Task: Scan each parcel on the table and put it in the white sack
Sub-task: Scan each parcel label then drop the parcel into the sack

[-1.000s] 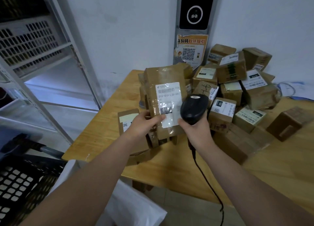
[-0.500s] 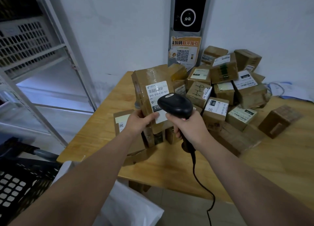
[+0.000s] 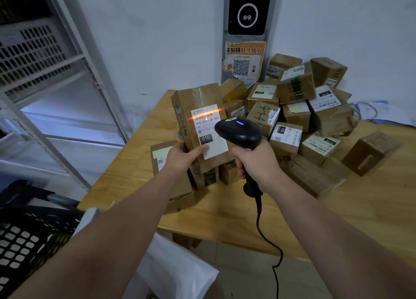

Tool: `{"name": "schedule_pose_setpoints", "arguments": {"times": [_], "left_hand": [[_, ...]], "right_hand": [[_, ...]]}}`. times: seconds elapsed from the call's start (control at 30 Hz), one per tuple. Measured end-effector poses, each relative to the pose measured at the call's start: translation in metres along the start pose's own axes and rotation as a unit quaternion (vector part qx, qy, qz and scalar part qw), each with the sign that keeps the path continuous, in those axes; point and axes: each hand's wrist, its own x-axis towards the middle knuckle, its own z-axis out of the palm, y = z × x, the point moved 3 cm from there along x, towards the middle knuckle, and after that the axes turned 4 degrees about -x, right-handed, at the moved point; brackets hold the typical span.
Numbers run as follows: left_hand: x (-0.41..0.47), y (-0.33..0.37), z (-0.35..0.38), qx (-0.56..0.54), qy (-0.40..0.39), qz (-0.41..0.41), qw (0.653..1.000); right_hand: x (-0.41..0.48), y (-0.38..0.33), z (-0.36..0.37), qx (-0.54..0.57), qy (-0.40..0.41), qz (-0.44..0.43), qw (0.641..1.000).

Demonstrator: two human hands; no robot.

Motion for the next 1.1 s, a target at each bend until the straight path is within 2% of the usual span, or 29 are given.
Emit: {"name": "schedule_pose_setpoints", "arguments": {"times": [0.2,0.43,0.6,0.73,0.9,1.1], "left_hand": [[-0.003,-0.001,0.0,-0.005,-0.001,0.0,1.0],[-0.027,0.0,-0.001,-0.012,0.018,0.013,1.0],[-0.076,-0.009,0.003,-0.017,0.045,0.018,0.999],[-0.133,-0.025,0.016,-0.077,0.045,0.019,0.996],[-0.193,-0.056,0.018,-0.096,0.067,-0.084,0.99],[-0.243,-0.094,0.001,-0.064,0.066,-0.149,0.985]], "right_hand": [[-0.003,0.0,0.0,0.017,0.005,0.002,1.0],[-0.014,0.002,0.001,0.016,-0.032,-0.015,0.999],[-0.039,0.007,-0.005,0.024,-0.073,-0.027,0.997],[-0.072,0.026,-0.015,0.04,-0.101,-0.009,0.994],[-0.109,0.06,-0.02,0.072,-0.115,0.028,0.99],[-0.146,0.099,0.005,0.091,-0.148,0.069,0.982]]}}
